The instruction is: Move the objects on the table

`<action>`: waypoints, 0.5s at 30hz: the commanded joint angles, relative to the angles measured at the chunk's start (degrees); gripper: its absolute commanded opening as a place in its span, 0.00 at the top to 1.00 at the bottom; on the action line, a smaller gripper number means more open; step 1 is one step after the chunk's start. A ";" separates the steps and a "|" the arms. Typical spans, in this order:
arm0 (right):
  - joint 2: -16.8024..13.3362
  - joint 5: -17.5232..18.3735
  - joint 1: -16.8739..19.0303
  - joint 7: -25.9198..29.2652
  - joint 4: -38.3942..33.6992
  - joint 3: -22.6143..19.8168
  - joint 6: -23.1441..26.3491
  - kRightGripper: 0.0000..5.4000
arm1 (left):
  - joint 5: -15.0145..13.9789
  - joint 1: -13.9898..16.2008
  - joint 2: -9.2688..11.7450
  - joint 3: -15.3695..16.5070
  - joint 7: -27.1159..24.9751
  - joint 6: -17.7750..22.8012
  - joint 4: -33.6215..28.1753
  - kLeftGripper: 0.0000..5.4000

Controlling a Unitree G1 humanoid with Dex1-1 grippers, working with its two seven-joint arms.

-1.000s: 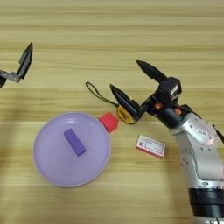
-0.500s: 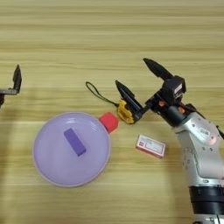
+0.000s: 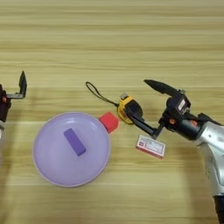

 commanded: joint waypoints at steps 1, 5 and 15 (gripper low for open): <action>-4.73 1.51 2.46 5.82 1.40 -0.59 2.80 0.00 | -0.02 -1.21 0.27 -0.31 0.26 -0.94 1.42 0.00; -6.76 0.71 3.54 9.29 4.70 -0.15 4.01 0.00 | -0.09 -1.39 0.25 -0.39 0.16 -1.29 2.00 0.00; -6.42 -4.76 2.30 11.23 14.63 2.31 0.02 0.00 | -1.09 -1.54 0.22 -0.28 -1.15 -1.43 2.69 0.00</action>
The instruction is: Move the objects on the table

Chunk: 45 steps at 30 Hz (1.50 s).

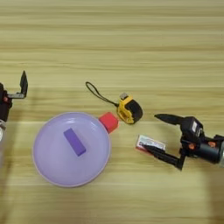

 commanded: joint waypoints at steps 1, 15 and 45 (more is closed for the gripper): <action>0.15 -2.76 -1.63 -0.74 3.26 0.82 -2.72 0.00 | -1.00 -0.30 0.27 -0.16 -0.80 -0.27 0.33 0.00; 0.96 -6.83 -3.13 -3.63 4.58 3.71 -4.27 0.00 | -4.35 1.55 -0.32 -0.14 -3.75 4.05 -1.11 0.00; -1.29 -10.79 -1.42 -3.48 5.73 7.35 -0.63 0.61 | -3.93 1.69 -0.19 -1.11 -3.77 6.23 -0.82 0.00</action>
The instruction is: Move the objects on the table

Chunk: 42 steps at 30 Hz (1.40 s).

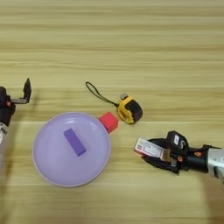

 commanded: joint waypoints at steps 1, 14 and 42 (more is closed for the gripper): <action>-1.12 -1.35 0.33 -0.19 0.68 0.56 0.34 0.61 | 0.22 0.19 0.17 -0.22 -0.17 0.53 -0.14 0.00; -1.34 2.56 0.65 0.38 -5.52 -1.84 0.76 0.61 | 0.40 0.02 0.09 -0.42 0.03 0.41 0.19 0.00; 4.71 1.27 -10.73 -3.37 -31.09 12.26 12.03 0.61 | 0.98 -0.27 -0.77 -1.06 1.05 0.30 0.39 0.00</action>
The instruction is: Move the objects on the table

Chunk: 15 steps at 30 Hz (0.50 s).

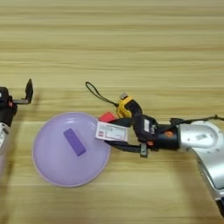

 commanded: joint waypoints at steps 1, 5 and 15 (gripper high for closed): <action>2.86 -2.60 -4.75 -1.44 1.49 3.99 1.97 0.61 | 0.74 -0.25 -0.25 -0.40 0.44 0.35 0.15 0.00; 5.82 -4.41 -7.39 -2.98 3.37 6.77 2.91 0.61 | 0.77 -0.27 -0.35 -0.50 0.54 0.31 0.16 0.00; 11.50 -7.44 -10.07 -4.47 8.49 12.81 3.78 0.61 | 0.93 -0.26 -0.49 -0.74 0.83 0.20 0.24 0.00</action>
